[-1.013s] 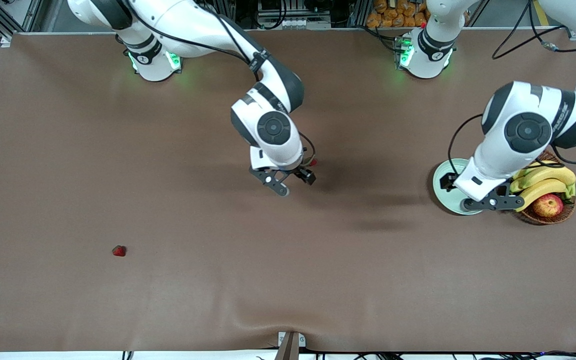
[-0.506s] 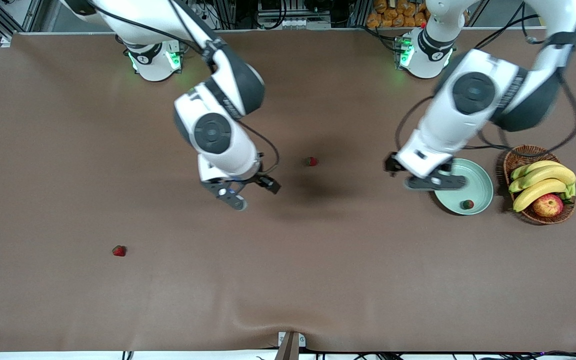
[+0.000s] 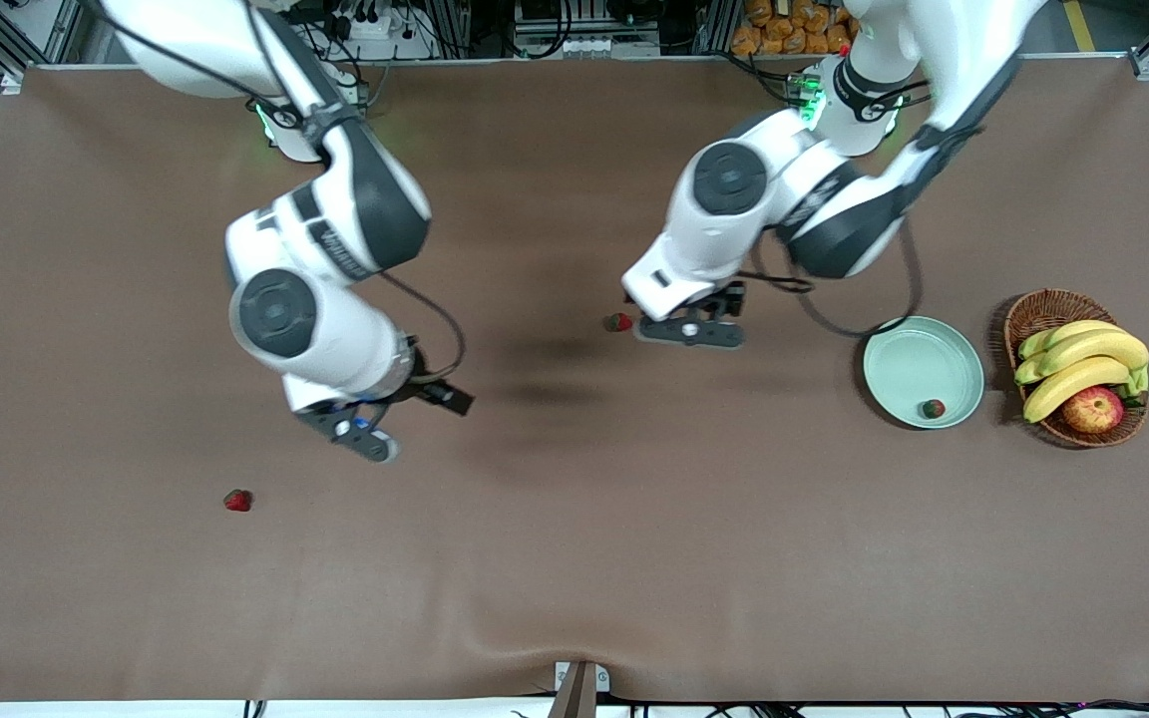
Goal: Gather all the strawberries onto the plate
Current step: 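Grasp the second strawberry with the left gripper while the right gripper reaches the third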
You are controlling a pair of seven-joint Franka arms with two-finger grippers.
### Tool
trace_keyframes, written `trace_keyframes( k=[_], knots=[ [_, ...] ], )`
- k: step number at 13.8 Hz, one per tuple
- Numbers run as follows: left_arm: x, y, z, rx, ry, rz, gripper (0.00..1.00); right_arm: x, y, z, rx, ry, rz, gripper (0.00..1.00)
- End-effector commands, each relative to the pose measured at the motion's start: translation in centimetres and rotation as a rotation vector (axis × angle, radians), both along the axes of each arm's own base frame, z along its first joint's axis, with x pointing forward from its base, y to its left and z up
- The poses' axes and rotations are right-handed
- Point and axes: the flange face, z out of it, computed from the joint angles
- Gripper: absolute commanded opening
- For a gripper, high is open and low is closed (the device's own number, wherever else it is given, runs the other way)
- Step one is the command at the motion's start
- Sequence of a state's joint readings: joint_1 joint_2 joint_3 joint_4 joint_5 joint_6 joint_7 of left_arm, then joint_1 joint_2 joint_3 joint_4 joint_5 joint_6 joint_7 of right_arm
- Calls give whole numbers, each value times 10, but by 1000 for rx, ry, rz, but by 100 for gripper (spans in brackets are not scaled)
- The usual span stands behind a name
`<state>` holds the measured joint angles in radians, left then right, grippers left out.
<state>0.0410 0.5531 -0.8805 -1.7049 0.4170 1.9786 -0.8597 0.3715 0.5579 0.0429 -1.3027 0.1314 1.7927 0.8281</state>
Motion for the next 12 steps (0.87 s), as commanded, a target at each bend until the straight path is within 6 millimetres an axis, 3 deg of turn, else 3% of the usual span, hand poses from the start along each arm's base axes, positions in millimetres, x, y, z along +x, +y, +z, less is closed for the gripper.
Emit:
trace_keyframes(
  k=[1, 4, 7, 9, 12],
  knots=[
    [1, -46, -53, 54, 2, 39, 100, 12, -46, 6, 5, -13, 71, 100],
    [-4, -65, -84, 11, -44, 81, 100, 29, -96, 2, -40, -39, 149, 100],
    [-29, -72, -120, -9, -62, 98, 100, 43, -142, -5, -83, -54, 232, 100],
    [-49, -60, -147, -8, -101, 65, 100, 53, -181, -8, -72, -73, 295, 100],
    [-73, -51, -170, 2, -124, 31, 100, 62, -215, -24, -64, -80, 344, 100]
  ],
)
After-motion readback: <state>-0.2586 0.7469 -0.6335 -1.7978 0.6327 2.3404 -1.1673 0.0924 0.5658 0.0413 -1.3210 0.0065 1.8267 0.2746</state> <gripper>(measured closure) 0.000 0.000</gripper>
